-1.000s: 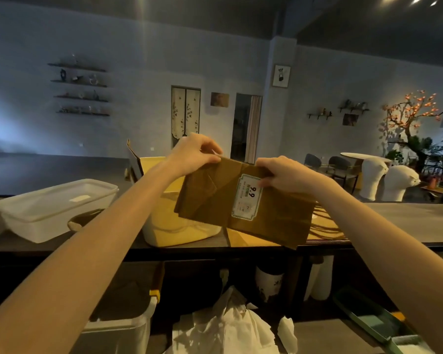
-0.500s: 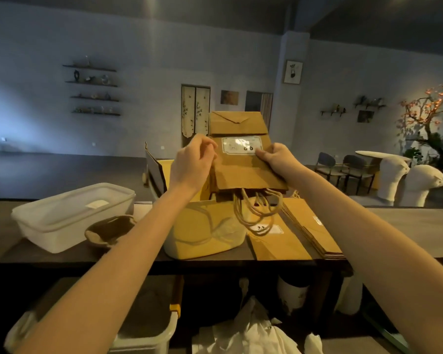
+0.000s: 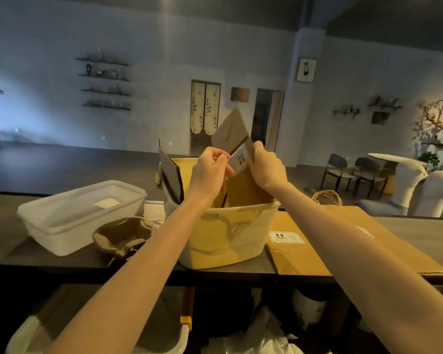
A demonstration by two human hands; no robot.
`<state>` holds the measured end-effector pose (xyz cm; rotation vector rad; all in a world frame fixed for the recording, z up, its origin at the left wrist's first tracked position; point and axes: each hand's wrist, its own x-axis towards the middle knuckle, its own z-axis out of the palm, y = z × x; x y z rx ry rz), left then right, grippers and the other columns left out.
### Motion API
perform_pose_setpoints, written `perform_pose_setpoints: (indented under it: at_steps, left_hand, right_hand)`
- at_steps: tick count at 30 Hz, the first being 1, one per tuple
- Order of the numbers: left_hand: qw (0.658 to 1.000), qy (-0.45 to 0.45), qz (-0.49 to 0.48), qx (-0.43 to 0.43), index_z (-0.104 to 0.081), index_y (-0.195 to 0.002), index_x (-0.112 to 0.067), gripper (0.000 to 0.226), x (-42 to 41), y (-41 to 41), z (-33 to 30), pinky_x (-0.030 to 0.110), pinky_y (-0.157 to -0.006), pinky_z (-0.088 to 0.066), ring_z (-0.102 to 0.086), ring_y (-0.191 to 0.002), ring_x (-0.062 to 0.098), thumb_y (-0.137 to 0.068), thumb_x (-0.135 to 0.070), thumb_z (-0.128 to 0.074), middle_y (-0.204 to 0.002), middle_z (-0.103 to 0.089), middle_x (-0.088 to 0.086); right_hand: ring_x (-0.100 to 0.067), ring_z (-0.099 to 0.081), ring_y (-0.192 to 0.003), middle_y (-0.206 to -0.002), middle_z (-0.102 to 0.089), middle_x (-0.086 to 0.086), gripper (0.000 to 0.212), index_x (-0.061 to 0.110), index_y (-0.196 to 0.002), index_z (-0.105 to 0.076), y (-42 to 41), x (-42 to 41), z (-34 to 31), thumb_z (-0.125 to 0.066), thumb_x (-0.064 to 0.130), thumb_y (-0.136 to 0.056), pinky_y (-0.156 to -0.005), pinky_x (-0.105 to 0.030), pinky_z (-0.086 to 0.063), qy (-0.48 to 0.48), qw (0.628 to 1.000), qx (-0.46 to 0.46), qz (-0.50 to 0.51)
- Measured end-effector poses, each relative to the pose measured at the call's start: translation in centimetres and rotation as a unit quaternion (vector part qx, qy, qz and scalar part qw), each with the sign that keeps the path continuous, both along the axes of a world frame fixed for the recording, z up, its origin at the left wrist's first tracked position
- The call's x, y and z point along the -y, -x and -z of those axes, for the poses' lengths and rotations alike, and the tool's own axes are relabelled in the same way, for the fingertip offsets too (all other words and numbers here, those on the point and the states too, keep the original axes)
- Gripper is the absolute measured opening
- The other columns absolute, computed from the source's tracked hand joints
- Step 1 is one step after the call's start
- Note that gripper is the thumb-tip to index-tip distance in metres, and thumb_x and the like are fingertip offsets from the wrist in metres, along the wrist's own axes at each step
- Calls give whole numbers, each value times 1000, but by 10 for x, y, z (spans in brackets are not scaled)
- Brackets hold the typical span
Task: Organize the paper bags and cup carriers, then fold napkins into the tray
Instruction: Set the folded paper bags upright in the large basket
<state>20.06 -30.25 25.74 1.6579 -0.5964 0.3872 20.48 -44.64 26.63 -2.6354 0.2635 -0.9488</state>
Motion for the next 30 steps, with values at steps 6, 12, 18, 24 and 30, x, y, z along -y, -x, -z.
perform_pose_setpoints:
  at_steps: [6, 12, 18, 24, 30]
  left_hand:
    - [999, -14, 7, -29, -52, -103, -12, 16, 0, 0, 1, 6, -47, -42, -53, -60, 8, -100, -19, -37, -71, -56, -6]
    - [999, -27, -1, -46, -52, -109, -10, 21, -2, -1, 2, 13, -52, -41, -52, -60, 9, -100, -19, -36, -72, -57, -4]
    - [998, -37, 0, -48, -53, -108, -10, 22, -3, -1, 3, 12, -51, -39, -53, -60, 9, -100, -20, -36, -74, -57, -3]
    - [998, -34, 23, -49, -57, -104, -6, 24, 2, 6, -4, 8, -48, -42, -52, -59, 8, -100, -17, -36, -72, -58, -1]
    - [995, -11, 94, -30, -61, -95, -2, 26, 32, 42, 0, 11, -50, -44, -54, -60, 7, -99, -13, -38, -71, -59, 2]
  right_hand:
    - [-24, -63, -93, -108, -59, -10, 42, 7, -134, -38, -10, -22, 6, -50, 22, -97, -79, -30, -52, 172, 973, -149, 41]
    - [-23, -55, -109, -108, -51, -6, 39, 18, -132, -45, -12, -32, 6, -55, 26, -94, -101, -34, -44, 112, 942, -314, 40]
    - [-21, -53, -110, -119, -53, -6, 47, 18, -134, -45, -10, -29, 9, -58, 35, -92, -99, -32, -46, 150, 918, -363, 58]
    - [-19, -60, -86, -95, -59, -7, 46, 9, -111, -62, 8, -1, 1, -47, 48, -94, -82, -30, -53, 70, 970, -234, -4]
    - [-15, -56, -95, -114, -60, -5, 35, 13, -120, -54, 64, 39, 4, -59, 30, -91, -82, -31, -51, -13, 994, -108, -14]
